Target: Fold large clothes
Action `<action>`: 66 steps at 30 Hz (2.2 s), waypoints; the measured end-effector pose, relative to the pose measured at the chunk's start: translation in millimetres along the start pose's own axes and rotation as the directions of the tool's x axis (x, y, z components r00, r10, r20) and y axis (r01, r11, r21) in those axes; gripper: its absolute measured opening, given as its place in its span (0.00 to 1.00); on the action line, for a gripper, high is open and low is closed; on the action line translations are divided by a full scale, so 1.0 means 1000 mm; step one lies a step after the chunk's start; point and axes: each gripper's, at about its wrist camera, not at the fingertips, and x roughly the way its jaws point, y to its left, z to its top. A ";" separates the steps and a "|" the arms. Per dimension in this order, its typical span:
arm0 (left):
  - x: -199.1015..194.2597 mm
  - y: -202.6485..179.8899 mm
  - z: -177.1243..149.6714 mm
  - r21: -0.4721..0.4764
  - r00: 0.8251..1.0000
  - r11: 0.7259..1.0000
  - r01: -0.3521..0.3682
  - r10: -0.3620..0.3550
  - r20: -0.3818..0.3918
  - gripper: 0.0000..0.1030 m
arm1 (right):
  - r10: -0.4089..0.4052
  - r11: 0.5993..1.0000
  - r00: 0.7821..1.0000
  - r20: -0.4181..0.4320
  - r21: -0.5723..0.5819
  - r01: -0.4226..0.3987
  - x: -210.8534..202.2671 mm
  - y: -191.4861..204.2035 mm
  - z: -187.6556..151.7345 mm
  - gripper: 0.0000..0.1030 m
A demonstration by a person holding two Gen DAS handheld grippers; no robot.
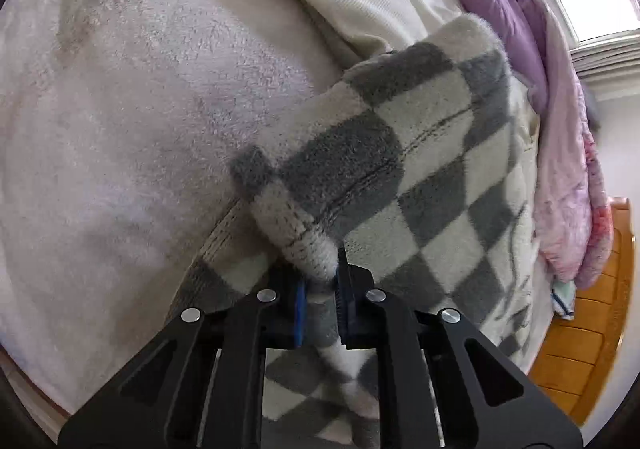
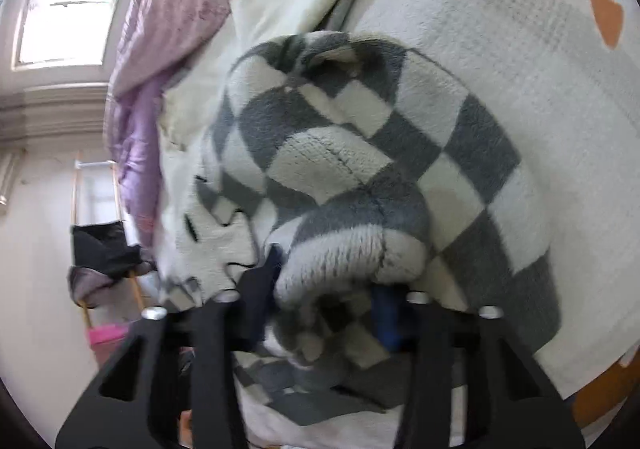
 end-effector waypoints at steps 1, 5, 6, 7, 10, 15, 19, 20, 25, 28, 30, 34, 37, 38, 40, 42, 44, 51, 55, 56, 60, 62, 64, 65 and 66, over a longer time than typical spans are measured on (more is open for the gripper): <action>-0.006 -0.001 -0.002 0.016 1.000 1.000 -0.004 0.004 0.012 0.11 | -0.027 0.999 1.000 -0.003 -0.030 0.027 -0.002 0.001 0.001 0.19; -0.048 -0.002 -0.026 0.089 0.998 0.996 -0.023 0.018 0.057 0.10 | -0.103 0.987 0.995 -0.013 -0.123 0.101 -0.017 -0.004 -0.002 0.11; -0.057 0.000 -0.034 0.094 0.998 0.995 -0.028 0.023 0.057 0.10 | -0.119 0.984 0.993 -0.017 -0.138 0.116 -0.022 -0.007 -0.002 0.11; -0.066 0.005 -0.045 0.095 0.998 0.995 -0.030 0.025 0.052 0.10 | -0.137 0.978 0.990 -0.023 -0.160 0.132 -0.030 -0.012 -0.003 0.11; -0.077 0.018 -0.079 0.089 0.996 0.993 -0.081 0.078 0.035 0.10 | -0.195 0.964 0.979 -0.056 -0.198 0.180 -0.038 -0.023 -0.005 0.11; -0.050 0.054 -0.121 -0.020 0.990 0.990 -0.137 0.136 -0.048 0.10 | -0.362 0.891 0.928 -0.086 -0.323 0.318 -0.020 -0.049 -0.009 0.12; -0.028 0.048 -0.111 0.001 0.989 0.991 -0.130 0.130 -0.074 0.24 | -0.404 0.866 0.912 -0.079 -0.356 0.352 0.000 -0.052 -0.009 0.27; -0.027 0.044 -0.107 0.015 0.989 0.992 -0.122 0.122 -0.081 0.41 | -0.421 0.853 0.905 -0.056 -0.365 0.374 -0.004 -0.047 -0.014 0.32; -0.057 0.048 -0.098 0.060 1.000 0.998 -0.018 0.018 -0.002 0.75 | -0.534 0.756 0.834 0.141 -0.361 0.545 -0.047 -0.028 -0.049 0.55; -0.057 0.059 -0.096 0.047 1.000 0.999 -0.023 0.024 -0.017 0.75 | -0.478 0.744 0.847 0.231 -0.405 0.531 -0.060 0.001 -0.079 0.52; -0.054 0.069 -0.092 0.037 0.999 0.999 -0.034 0.034 -0.013 0.75 | -0.414 0.737 0.870 0.267 -0.462 0.493 -0.054 0.025 -0.098 0.40; -0.040 0.097 -0.093 0.017 0.996 1.000 0.009 -0.007 -0.085 0.75 | -0.276 0.729 0.924 0.266 -0.568 0.381 -0.016 0.079 -0.127 0.26; -0.024 0.096 -0.101 0.036 0.990 0.999 0.013 -0.007 -0.140 0.75 | -0.229 0.744 0.950 0.214 -0.590 0.312 0.028 0.103 -0.133 0.26; -0.020 0.095 -0.103 0.048 0.990 0.999 0.002 0.005 -0.140 0.75 | -0.228 0.746 0.951 0.208 -0.591 0.308 0.038 0.109 -0.136 0.26; -0.013 0.093 -0.106 0.067 0.990 0.998 -0.009 0.018 -0.142 0.72 | -0.229 0.745 0.956 0.184 -0.599 0.293 0.060 0.119 -0.137 0.26; -0.008 0.097 -0.108 0.057 0.988 0.998 -0.003 0.012 -0.157 0.65 | -0.230 0.734 0.955 0.187 -0.611 0.296 0.071 0.128 -0.138 0.26; -0.006 0.099 -0.108 0.053 0.987 0.999 -0.001 0.009 -0.163 0.58 | -0.212 0.717 0.958 0.195 -0.635 0.287 0.078 0.138 -0.134 0.26; -0.012 0.087 -0.113 0.112 0.990 0.994 0.002 0.014 -0.142 0.26 | -0.252 0.677 0.946 0.203 -0.661 0.322 0.126 0.143 -0.113 0.11; -0.026 0.083 -0.114 0.093 0.992 0.995 0.023 -0.012 -0.125 0.23 | -0.294 0.673 0.944 0.152 -0.668 0.317 0.160 0.119 -0.102 0.00; -0.032 0.082 -0.114 0.089 0.992 0.996 0.030 -0.019 -0.122 0.23 | -0.296 0.675 0.945 0.141 -0.669 0.311 0.157 0.121 -0.101 0.00; -0.053 0.070 -0.117 0.115 0.994 0.992 0.056 -0.045 -0.100 0.23 | -0.271 0.719 0.962 0.023 -0.660 0.219 0.130 0.114 -0.117 0.00; -0.060 0.063 -0.119 0.113 0.994 0.991 0.071 -0.061 -0.093 0.21 | -0.284 0.712 0.958 -0.029 -0.676 0.190 0.123 0.102 -0.139 0.00; -0.068 0.056 -0.121 0.115 0.994 0.989 0.089 -0.080 -0.081 0.21 | -0.351 0.702 0.934 -0.069 -0.679 0.213 0.132 0.079 -0.152 0.01; -0.073 0.051 -0.123 0.121 0.993 0.987 0.102 -0.093 -0.076 0.20 | -0.351 0.710 0.933 -0.082 -0.673 0.208 0.136 0.070 -0.153 0.00; -0.078 0.046 -0.125 0.134 0.992 0.984 0.113 -0.104 -0.074 0.20 | -0.325 0.727 0.942 -0.082 -0.659 0.193 0.136 0.064 -0.152 0.00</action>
